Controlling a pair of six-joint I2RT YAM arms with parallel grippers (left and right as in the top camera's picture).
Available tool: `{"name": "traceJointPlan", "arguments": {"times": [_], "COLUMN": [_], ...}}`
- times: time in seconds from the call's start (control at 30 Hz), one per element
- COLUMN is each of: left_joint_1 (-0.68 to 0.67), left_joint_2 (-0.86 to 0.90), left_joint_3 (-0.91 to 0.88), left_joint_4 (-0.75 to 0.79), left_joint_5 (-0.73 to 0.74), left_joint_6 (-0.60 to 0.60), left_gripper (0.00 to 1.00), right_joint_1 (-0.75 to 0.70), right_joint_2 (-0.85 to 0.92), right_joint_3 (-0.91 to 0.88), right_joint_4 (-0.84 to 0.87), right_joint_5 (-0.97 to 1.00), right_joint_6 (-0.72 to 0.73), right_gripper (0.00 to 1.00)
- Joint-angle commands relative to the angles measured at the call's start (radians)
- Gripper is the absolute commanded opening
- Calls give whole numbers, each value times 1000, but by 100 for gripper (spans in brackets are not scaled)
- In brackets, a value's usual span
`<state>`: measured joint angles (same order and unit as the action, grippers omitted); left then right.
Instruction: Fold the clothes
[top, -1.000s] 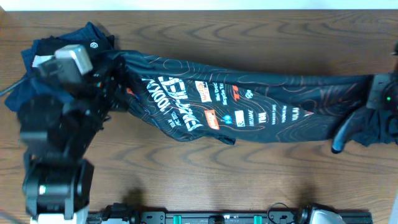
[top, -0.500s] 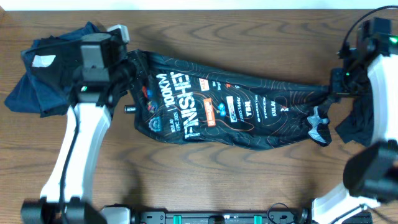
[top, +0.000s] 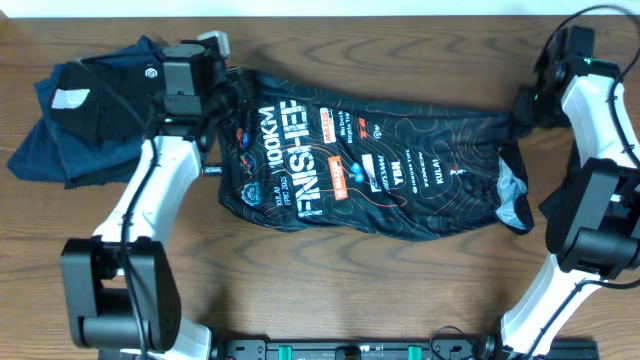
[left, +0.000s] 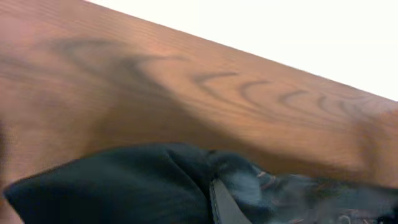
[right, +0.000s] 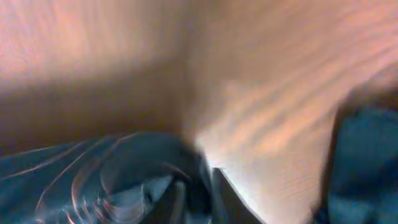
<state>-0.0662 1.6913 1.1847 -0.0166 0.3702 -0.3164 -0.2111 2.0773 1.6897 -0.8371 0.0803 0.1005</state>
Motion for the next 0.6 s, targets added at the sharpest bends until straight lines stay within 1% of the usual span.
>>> {"name": "traceJointPlan", "arguments": {"times": [0.0, 0.1, 0.13, 0.2, 0.27, 0.47, 0.57], "left_joint_1": [-27, -36, -36, -34, -32, -32, -32], "left_joint_2": [33, 41, 41, 41, 41, 41, 41], "left_joint_3": [16, 16, 16, 16, 16, 16, 16], "left_joint_4": [32, 17, 11, 2, -14, -109, -168], "left_joint_5": [-39, -103, -107, -110, -110, -110, -109], "left_joint_6": [9, 10, 10, 10, 10, 9, 9], "left_gripper": [6, 6, 6, 6, 6, 6, 6], "right_joint_1": [-8, -2, 1, 11, 28, 114, 166], "right_joint_2": [-9, -9, -9, -9, -9, -9, -9], "right_joint_3": [11, 11, 11, 11, 11, 11, 11], "right_joint_4": [49, 23, -5, -75, -149, -316, -341], "right_joint_5": [-69, -111, -116, -122, -164, -175, -158], "right_joint_6": [134, 126, 109, 52, -64, -318, -375], "right_gripper": [21, 24, 23, 19, 18, 18, 19]}}
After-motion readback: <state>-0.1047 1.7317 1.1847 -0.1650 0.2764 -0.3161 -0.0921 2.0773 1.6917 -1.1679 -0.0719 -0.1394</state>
